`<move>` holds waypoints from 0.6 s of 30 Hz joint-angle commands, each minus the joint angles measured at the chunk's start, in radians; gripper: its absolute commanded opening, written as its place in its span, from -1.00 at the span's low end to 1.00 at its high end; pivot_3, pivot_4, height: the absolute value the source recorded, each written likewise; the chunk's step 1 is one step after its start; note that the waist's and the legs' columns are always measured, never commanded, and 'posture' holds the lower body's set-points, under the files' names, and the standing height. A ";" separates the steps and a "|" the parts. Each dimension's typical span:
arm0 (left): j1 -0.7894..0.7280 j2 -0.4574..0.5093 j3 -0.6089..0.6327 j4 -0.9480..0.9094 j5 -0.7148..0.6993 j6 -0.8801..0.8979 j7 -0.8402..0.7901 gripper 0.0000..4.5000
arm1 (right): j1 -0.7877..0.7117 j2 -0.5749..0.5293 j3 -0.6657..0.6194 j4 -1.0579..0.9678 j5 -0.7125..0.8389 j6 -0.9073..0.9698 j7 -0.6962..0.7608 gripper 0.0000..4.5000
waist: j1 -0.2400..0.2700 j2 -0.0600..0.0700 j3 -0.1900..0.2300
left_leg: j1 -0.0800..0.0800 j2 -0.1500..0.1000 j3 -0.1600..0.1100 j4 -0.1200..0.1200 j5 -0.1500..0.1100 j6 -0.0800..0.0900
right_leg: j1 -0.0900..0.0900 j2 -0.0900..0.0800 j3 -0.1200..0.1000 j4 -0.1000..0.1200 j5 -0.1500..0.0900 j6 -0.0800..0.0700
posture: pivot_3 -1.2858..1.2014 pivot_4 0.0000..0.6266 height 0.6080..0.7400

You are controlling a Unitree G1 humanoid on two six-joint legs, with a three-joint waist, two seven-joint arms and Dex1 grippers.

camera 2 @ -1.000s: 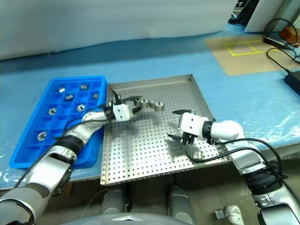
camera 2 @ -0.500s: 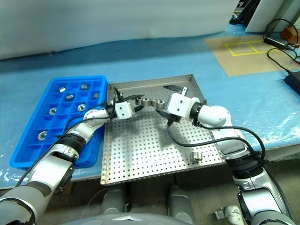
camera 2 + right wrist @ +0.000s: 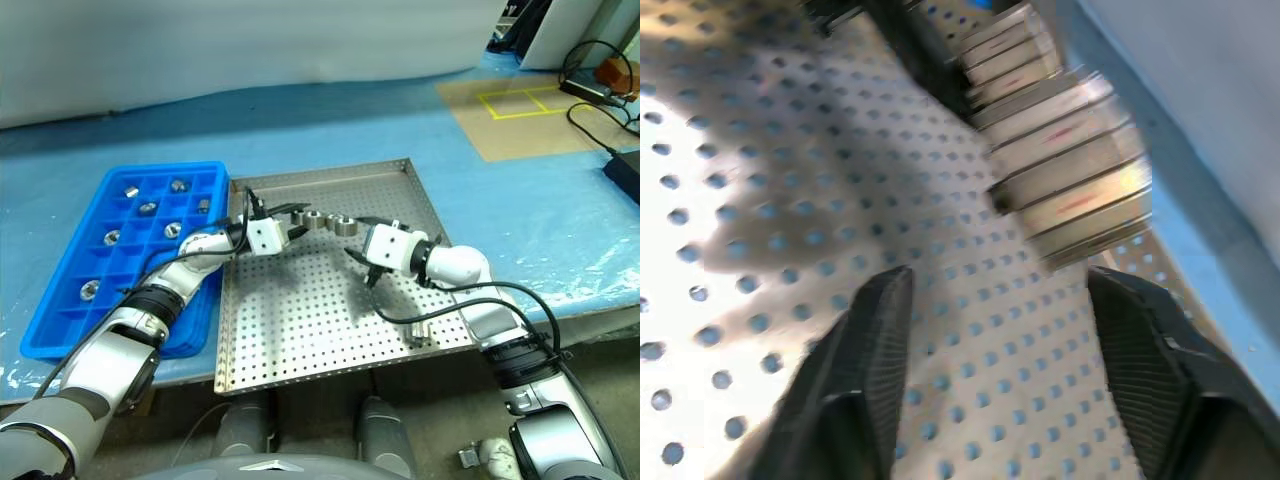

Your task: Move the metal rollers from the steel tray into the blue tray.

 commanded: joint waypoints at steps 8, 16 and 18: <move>-0.005 -0.001 0.008 -0.036 -0.014 -0.024 0.004 -0.39 | -0.031 0.010 -0.018 -0.013 -0.006 -0.029 -0.010 -0.98 | 0.000 0.000 0.000 | 0.000 0.000 0.000 0.000 0.000 0.000 | 0.000 0.000 0.000 0.000 0.000 0.000 | -0.11 -0.52 1.00; -0.008 0.000 0.008 -0.031 -0.011 -0.027 0.006 -0.39 | -0.018 -0.024 -0.039 -0.042 0.032 0.041 0.048 -0.62 | 0.000 0.000 0.000 | 0.000 0.000 0.000 0.000 0.000 0.000 | 0.000 0.000 0.000 0.000 0.000 0.000 | -0.11 -0.52 1.00; -0.009 0.000 0.008 -0.029 -0.010 -0.027 0.006 -0.39 | -0.020 -0.039 -0.027 -0.039 -0.001 0.053 0.049 -0.31 | 0.000 0.000 0.000 | 0.000 0.000 0.000 0.000 0.000 0.000 | 0.000 0.000 0.000 0.000 0.000 0.000 | -0.12 -0.52 1.00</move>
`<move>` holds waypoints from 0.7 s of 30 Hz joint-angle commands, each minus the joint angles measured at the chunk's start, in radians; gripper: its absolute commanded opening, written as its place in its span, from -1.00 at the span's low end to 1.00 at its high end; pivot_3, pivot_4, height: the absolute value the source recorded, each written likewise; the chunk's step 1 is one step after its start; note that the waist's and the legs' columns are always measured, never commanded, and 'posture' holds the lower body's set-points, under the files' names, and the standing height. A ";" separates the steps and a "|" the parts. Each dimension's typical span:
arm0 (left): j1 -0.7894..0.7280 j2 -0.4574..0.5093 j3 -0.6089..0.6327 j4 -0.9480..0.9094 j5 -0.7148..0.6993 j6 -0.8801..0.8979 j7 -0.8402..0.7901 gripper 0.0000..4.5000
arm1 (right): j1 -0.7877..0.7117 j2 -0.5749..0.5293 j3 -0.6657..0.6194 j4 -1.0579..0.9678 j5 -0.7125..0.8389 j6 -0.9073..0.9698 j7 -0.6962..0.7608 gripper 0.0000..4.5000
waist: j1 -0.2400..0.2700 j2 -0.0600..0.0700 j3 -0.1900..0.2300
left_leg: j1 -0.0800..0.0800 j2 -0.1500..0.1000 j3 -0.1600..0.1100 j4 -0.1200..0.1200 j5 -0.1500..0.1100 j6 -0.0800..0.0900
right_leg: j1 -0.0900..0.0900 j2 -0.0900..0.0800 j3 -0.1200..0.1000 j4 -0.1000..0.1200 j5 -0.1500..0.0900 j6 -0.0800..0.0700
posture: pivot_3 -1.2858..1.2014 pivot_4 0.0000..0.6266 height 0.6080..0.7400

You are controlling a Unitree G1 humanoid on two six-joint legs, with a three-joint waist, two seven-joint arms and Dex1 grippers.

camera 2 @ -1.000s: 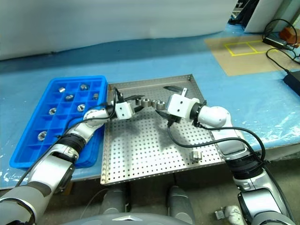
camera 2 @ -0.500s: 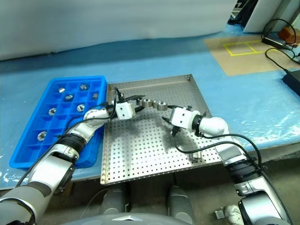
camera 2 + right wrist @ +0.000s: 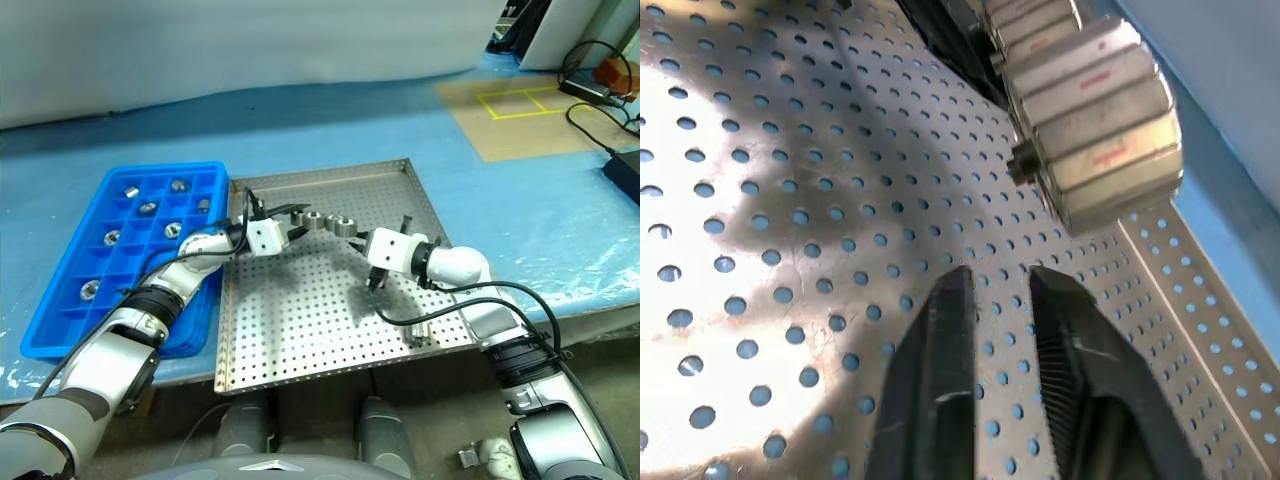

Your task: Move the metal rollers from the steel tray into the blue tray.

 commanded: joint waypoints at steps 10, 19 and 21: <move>-0.014 -0.001 0.004 -0.022 -0.006 -0.030 0.008 -0.39 | -0.023 -0.011 -0.028 -0.049 -0.041 -0.022 -0.043 -0.03 | 0.000 0.000 0.000 | 0.000 0.000 0.000 0.000 0.000 0.000 | 0.000 0.000 0.000 0.000 0.000 0.000 | -0.12 -0.52 1.00; -0.004 0.002 0.007 -0.029 -0.005 -0.031 0.007 -0.39 | -0.061 -0.028 -0.053 0.069 -0.091 -0.146 -0.128 0.52 | 0.000 0.000 0.000 | 0.000 0.000 0.000 0.000 0.000 0.000 | 0.000 0.000 0.000 0.000 0.000 0.000 | -0.11 -0.52 1.00; -0.005 0.001 0.007 -0.028 -0.004 -0.030 0.008 -0.39 | -0.066 -0.019 -0.046 0.073 -0.101 -0.160 -0.137 0.82 | 0.000 0.000 0.000 | 0.000 0.000 0.000 0.000 0.000 0.000 | 0.000 0.000 0.000 0.000 0.000 0.000 | -0.11 -0.52 1.00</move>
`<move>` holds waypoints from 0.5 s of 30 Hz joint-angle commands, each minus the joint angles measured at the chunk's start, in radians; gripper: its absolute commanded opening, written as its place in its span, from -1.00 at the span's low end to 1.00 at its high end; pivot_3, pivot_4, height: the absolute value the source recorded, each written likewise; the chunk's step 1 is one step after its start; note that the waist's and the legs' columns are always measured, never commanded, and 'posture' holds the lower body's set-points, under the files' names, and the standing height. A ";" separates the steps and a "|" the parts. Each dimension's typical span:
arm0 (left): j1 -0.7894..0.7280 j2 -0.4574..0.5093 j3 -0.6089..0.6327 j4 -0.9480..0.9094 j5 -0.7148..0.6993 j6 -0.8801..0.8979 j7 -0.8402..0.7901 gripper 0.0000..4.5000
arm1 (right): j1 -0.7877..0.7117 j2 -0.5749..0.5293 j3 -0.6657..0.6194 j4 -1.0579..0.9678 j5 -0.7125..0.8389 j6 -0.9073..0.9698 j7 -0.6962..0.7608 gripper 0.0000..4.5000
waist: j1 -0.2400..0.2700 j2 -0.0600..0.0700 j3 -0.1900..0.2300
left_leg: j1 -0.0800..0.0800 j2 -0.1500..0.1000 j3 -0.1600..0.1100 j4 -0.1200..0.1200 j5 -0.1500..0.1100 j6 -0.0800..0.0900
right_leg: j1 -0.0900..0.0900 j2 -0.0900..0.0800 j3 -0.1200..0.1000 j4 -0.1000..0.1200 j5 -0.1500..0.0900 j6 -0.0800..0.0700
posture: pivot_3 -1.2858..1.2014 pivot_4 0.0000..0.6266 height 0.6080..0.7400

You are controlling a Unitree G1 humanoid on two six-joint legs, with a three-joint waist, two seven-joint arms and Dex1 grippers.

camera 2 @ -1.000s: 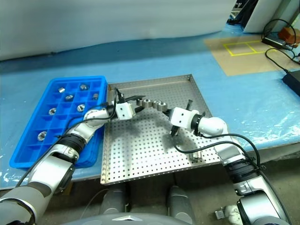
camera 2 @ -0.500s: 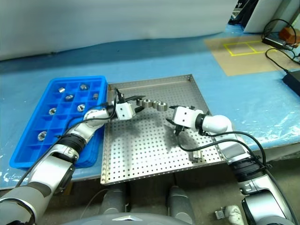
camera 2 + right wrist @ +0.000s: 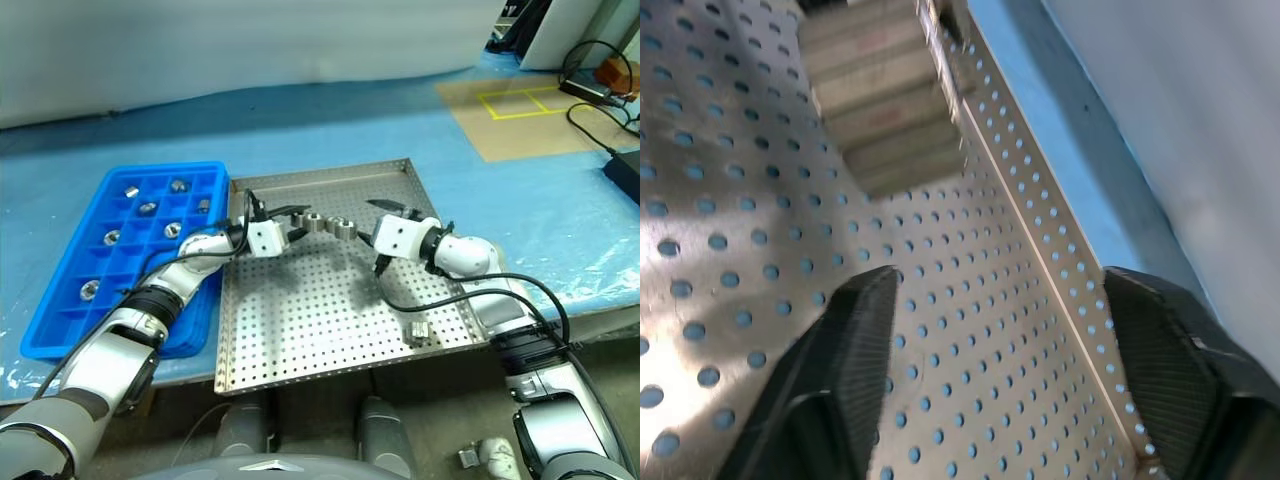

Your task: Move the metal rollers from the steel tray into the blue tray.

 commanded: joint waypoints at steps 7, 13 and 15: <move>-0.017 -0.006 0.010 -0.024 -0.014 -0.023 0.014 -0.39 | -0.016 0.024 0.033 -0.093 -0.002 -0.048 0.029 1.00 | 0.000 0.000 0.000 | 0.000 0.000 0.000 0.000 0.000 0.000 | 0.000 0.000 0.000 0.000 0.000 0.000 | -0.11 -0.52 1.00; -0.014 -0.008 0.005 -0.024 -0.011 -0.027 0.012 -0.39 | -0.046 0.058 0.056 -0.090 0.003 -0.066 0.051 1.00 | 0.000 0.000 0.000 | 0.000 0.000 0.000 0.000 0.000 0.000 | 0.000 0.000 0.000 0.000 0.000 0.000 | -0.11 -0.52 1.00; -0.011 -0.009 0.005 -0.026 -0.010 -0.027 0.012 -0.39 | -0.056 0.065 0.060 -0.088 0.006 -0.072 0.059 1.00 | 0.000 0.000 0.000 | 0.000 0.000 0.000 0.001 0.000 0.000 | 0.000 0.000 0.000 0.000 0.000 0.000 | -0.11 -0.52 1.00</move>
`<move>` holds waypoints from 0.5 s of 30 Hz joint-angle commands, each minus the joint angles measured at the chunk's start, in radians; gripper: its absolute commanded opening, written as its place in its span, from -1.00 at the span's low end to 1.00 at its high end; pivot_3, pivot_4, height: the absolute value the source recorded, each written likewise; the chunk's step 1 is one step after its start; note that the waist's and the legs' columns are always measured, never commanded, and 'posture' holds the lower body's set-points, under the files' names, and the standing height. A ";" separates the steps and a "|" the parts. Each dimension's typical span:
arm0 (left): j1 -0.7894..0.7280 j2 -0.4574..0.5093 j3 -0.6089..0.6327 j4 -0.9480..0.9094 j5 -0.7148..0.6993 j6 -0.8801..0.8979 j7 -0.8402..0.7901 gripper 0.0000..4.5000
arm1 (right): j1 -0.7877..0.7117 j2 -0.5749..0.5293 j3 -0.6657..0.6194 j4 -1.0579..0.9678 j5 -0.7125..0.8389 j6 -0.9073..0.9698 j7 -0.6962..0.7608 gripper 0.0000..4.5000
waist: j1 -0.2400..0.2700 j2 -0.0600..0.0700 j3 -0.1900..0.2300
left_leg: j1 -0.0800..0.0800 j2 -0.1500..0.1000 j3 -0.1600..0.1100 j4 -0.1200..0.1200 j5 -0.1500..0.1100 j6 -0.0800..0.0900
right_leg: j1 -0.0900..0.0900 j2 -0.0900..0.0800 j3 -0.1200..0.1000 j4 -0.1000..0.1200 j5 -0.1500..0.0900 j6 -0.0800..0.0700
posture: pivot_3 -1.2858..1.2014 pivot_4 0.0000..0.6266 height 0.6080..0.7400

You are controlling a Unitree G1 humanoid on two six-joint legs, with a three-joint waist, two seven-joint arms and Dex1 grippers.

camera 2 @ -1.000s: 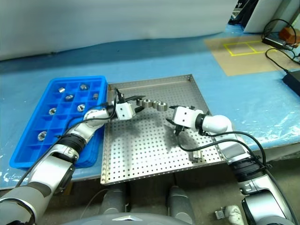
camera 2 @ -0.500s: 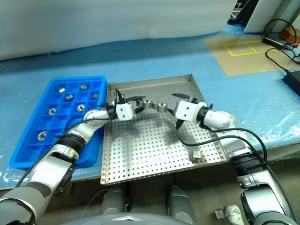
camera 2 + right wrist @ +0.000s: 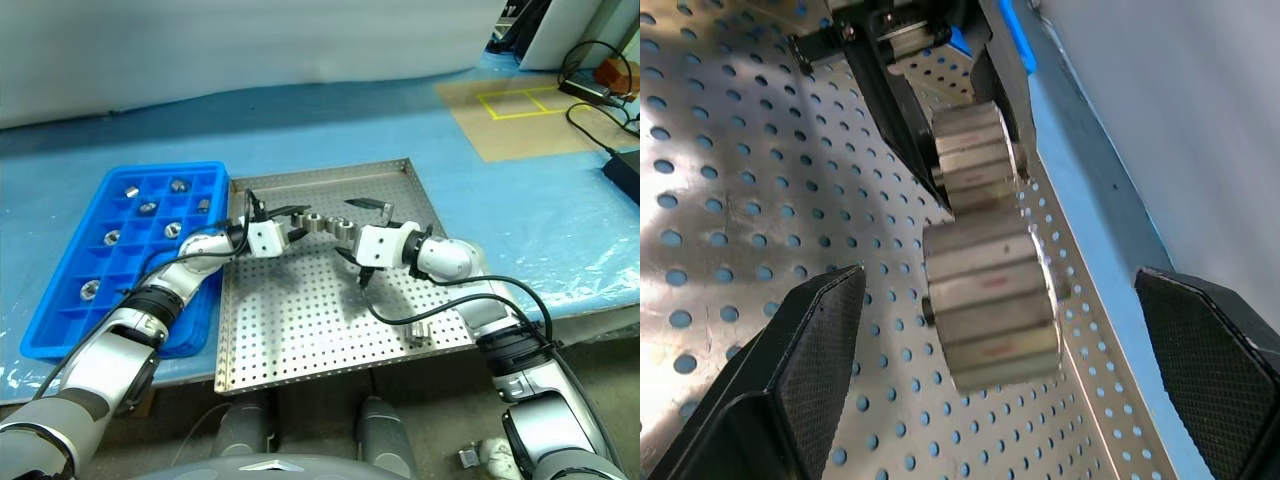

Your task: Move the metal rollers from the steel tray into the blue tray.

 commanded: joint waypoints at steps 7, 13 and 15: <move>-0.003 -0.003 0.007 -0.035 -0.014 -0.025 0.012 -0.39 | -0.026 0.002 0.002 -0.007 0.025 -0.045 0.044 0.59 | 0.001 0.000 0.000 | 0.000 0.000 0.000 0.000 0.000 0.000 | 0.000 0.000 0.000 0.000 0.000 0.000 | -0.10 -0.52 1.00; 0.000 -0.001 0.008 -0.035 -0.014 -0.022 0.012 -0.39 | -0.027 0.008 -0.003 -0.002 0.016 -0.034 0.039 -0.17 | 0.000 0.000 0.000 | 0.000 0.000 0.000 0.000 0.000 0.000 | 0.000 0.000 0.000 0.000 0.000 0.000 | -0.10 -0.52 1.00; -0.003 -0.001 0.008 -0.032 -0.013 -0.023 0.013 -0.39 | -0.028 0.010 -0.002 -0.002 0.019 -0.034 0.041 -0.36 | 0.000 0.000 0.000 | 0.000 0.000 0.000 0.000 0.000 0.000 | 0.000 0.000 0.000 0.000 0.000 0.000 | -0.11 -0.52 1.00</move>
